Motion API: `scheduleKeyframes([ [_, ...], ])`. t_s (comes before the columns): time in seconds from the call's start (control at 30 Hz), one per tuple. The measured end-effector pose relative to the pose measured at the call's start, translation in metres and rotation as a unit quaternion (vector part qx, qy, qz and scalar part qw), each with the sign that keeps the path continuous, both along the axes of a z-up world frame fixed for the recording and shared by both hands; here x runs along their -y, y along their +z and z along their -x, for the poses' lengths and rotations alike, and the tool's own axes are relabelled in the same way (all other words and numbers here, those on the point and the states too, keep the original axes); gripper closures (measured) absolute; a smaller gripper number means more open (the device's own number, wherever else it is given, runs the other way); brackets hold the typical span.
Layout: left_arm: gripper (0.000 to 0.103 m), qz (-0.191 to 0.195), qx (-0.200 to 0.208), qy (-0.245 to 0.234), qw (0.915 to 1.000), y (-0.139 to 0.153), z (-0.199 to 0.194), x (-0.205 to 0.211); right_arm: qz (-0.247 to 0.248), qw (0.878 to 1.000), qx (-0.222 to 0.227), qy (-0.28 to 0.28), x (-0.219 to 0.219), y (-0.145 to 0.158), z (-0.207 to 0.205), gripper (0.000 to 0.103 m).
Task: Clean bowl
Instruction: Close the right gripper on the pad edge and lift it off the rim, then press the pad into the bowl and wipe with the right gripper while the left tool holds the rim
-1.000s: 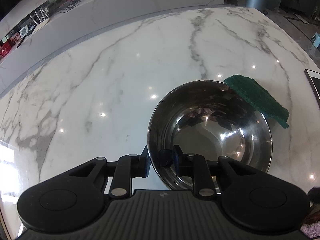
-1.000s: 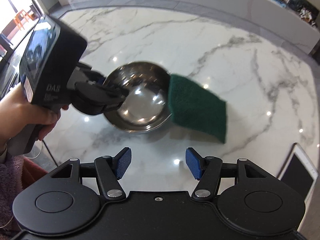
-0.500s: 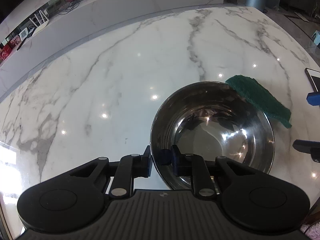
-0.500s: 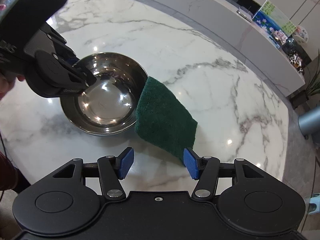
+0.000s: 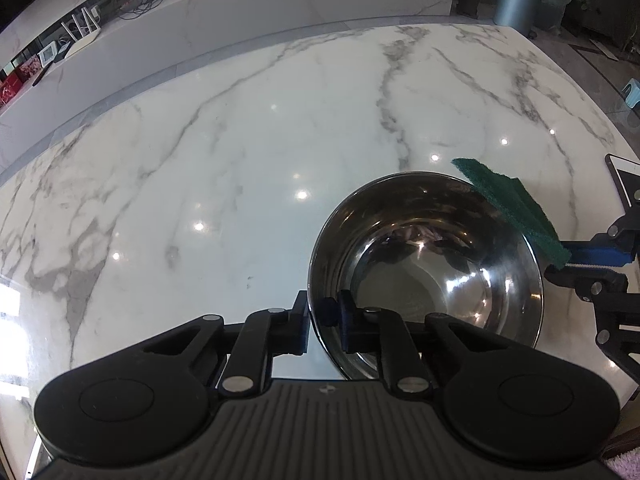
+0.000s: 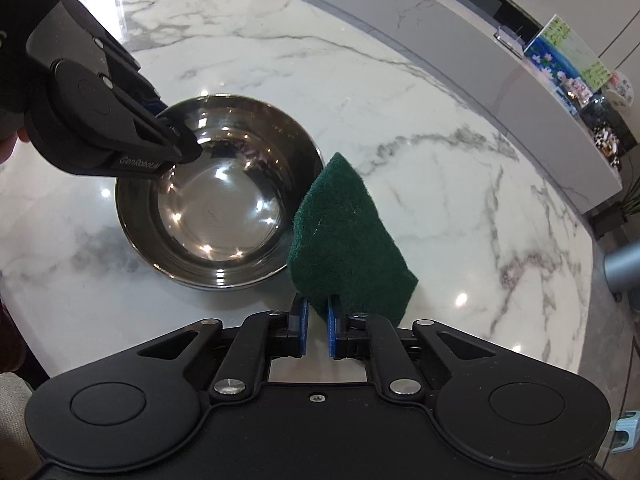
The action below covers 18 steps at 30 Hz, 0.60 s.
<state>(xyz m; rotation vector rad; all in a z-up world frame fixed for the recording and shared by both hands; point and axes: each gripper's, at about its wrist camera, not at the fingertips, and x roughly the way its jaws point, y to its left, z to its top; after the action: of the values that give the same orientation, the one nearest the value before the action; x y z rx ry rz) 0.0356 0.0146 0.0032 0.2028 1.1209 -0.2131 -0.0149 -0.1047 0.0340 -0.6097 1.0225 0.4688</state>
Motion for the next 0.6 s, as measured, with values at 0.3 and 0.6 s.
scheduleKeyframes([
  [0.3, 0.091, 0.008, -0.005, 0.006, 0.9999, -0.001, 0.0, -0.003, -0.035, 0.999, 0.01, 0.005, -0.004, 0.025, 0.007, 0.099],
  [0.6, 0.091, 0.008, -0.007, 0.011, 0.9999, 0.002, 0.003, -0.003, -0.085, 0.996, -0.016, 0.035, -0.023, 0.039, 0.015, 0.1],
])
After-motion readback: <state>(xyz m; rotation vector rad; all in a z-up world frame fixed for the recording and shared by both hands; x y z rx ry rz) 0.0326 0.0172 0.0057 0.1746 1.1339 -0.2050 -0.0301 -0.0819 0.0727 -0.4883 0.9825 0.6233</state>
